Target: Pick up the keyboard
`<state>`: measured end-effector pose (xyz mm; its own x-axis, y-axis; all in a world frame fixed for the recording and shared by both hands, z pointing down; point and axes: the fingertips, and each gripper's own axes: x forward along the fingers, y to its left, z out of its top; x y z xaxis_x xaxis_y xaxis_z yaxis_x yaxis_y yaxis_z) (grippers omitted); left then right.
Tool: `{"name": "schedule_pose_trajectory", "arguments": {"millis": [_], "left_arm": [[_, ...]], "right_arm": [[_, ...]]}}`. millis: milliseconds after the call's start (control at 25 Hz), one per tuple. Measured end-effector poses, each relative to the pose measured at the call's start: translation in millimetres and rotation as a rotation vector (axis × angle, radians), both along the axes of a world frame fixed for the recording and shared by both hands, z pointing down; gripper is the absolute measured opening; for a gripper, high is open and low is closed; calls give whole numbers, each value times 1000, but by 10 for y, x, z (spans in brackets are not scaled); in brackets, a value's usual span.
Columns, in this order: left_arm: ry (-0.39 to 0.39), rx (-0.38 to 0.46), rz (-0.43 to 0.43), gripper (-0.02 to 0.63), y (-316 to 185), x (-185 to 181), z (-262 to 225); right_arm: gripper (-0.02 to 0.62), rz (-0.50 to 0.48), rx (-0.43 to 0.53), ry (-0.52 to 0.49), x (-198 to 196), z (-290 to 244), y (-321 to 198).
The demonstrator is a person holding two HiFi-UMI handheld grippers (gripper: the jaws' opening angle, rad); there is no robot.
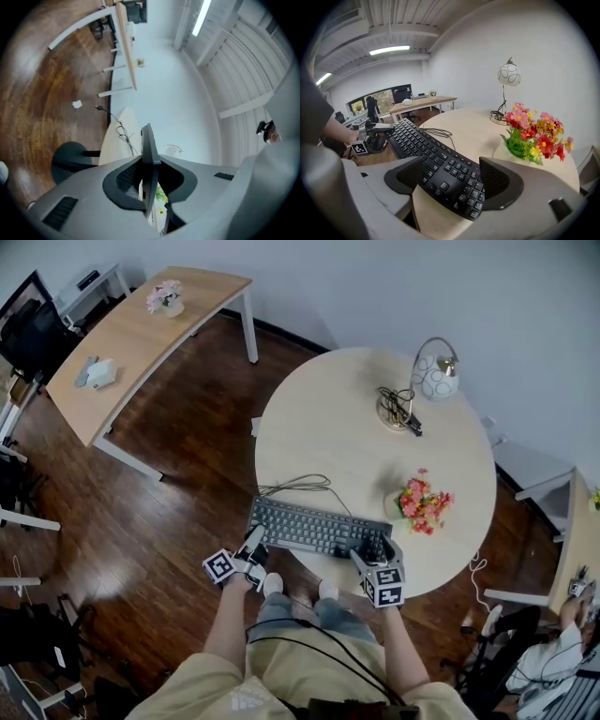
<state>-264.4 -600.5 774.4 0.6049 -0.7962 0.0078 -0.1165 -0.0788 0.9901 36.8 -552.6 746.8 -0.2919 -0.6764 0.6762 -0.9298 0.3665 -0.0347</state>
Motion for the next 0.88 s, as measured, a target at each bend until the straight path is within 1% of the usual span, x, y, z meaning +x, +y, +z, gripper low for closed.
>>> {"name": "schedule_pose_trajectory", "arguments": {"millis": [40,120,200,400,520,600,680,880], "left_arm": [[0,43,12,61,1,30,-138],[-2,99,16,60,-8,78,-366],[-1,124,-1,63,-24,99,-547],[40,176,-59,78,-58,72,-1061],[33,196,-93,85,-102,32,-1374],[-7,215,-103,86,-118,10,-1576],[-68,252,-106,86,-121,-18,-1809],[-266,404,-112,86,-101,-4,-2491]], "right_arm": [[400,-3,9,-4,-11,-29,-11],[400,-10,32,-11,-29,-98,-33],[400,-11,56,-21,-37,-179,-53],[400,4,121,-47,-7,-432,-94],[400,21,166,-78,7,-615,-134],[400,27,199,-98,0,-757,-167],[400,23,239,-115,-33,-929,-214],[400,21,347,-170,-95,-1423,-393]]}}
